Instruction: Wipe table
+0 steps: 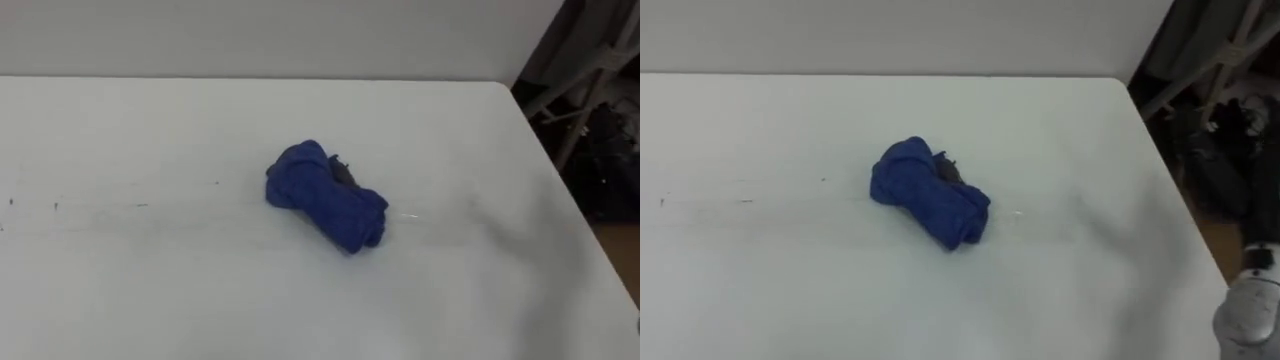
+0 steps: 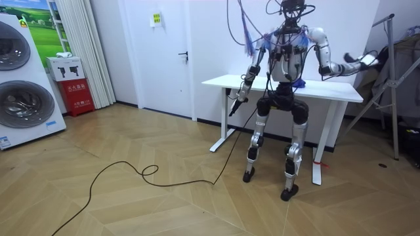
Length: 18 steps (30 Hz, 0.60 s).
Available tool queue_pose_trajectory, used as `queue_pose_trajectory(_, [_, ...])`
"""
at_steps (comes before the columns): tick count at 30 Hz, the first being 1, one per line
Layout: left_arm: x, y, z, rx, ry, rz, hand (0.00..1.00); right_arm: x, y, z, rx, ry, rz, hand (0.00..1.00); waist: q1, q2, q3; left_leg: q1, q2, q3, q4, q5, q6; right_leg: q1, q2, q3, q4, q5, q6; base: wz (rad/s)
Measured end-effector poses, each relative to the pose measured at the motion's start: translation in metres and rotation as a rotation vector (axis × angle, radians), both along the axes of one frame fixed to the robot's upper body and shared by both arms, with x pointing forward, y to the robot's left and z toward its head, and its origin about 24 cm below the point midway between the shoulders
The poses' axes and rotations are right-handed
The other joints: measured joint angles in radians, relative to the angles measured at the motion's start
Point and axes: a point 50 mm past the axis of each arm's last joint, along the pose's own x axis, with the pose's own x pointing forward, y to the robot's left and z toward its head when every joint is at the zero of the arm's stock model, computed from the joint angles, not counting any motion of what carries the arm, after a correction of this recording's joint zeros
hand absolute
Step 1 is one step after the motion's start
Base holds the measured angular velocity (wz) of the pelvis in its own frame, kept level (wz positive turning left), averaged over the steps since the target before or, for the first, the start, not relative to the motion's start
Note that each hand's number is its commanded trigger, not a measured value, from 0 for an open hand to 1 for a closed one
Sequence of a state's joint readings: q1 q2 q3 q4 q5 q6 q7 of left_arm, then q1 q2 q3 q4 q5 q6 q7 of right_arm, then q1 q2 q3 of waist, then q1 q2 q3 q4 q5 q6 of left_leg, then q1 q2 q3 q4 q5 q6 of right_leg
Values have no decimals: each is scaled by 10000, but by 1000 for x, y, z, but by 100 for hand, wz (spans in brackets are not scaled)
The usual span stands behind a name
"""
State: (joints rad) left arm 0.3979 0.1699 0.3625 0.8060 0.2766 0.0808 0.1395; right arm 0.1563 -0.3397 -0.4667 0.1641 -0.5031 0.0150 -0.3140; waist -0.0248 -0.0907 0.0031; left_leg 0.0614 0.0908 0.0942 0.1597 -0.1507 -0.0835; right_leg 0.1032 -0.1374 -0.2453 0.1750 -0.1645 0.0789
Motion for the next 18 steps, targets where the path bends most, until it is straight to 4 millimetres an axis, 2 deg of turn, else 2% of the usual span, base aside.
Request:
queue_pose_trajectory(4, [-11,5,1,115,201,372,0,-33,-37,-24,977,365,-2240,0,-216,-204,-69,6,1,139,39,-73,13,-120,-1,165,12,-18,29,-12])
queue_pose_trajectory(6, [-13,10,4,266,129,662,0,-62,-55,-49,2040,973,-3771,0,-314,-348,-124,-2,3,136,44,-83,13,-158,-1,194,106,-25,39,0])
queue_pose_trajectory(8, [-13,12,5,320,102,734,0,-87,-61,-66,2825,1317,-4958,0,-440,-390,-154,-9,3,136,59,-104,20,-138,-9,194,106,-26,41,0])
queue_pose_trajectory(10, [-15,15,6,411,73,928,0,-109,-64,-81,3672,1479,-6057,0,-556,-460,-166,0,3,148,66,-110,20,-116,-7,209,122,-26,40,-2])
queue_pose_trajectory(12, [-15,17,8,492,13,1012,0,-138,-66,-96,4649,1660,-7390,0,-745,-421,-130,37,1,162,70,-132,21,-67,-8,227,124,-28,44,0])
queue_pose_trajectory(13, [-14,18,9,516,-12,997,0,-144,-66,-99,4868,1699,-7684,0,-783,-418,-134,44,1,162,73,-138,21,-61,-7,236,128,-34,53,0])
queue_pose_trajectory(18, [-7,17,8,446,-147,1064,0,-199,-51,-126,6486,2499,-9758,0,-875,-343,-118,28,5,184,120,-175,11,-156,-5,336,104,-132,70,-1])
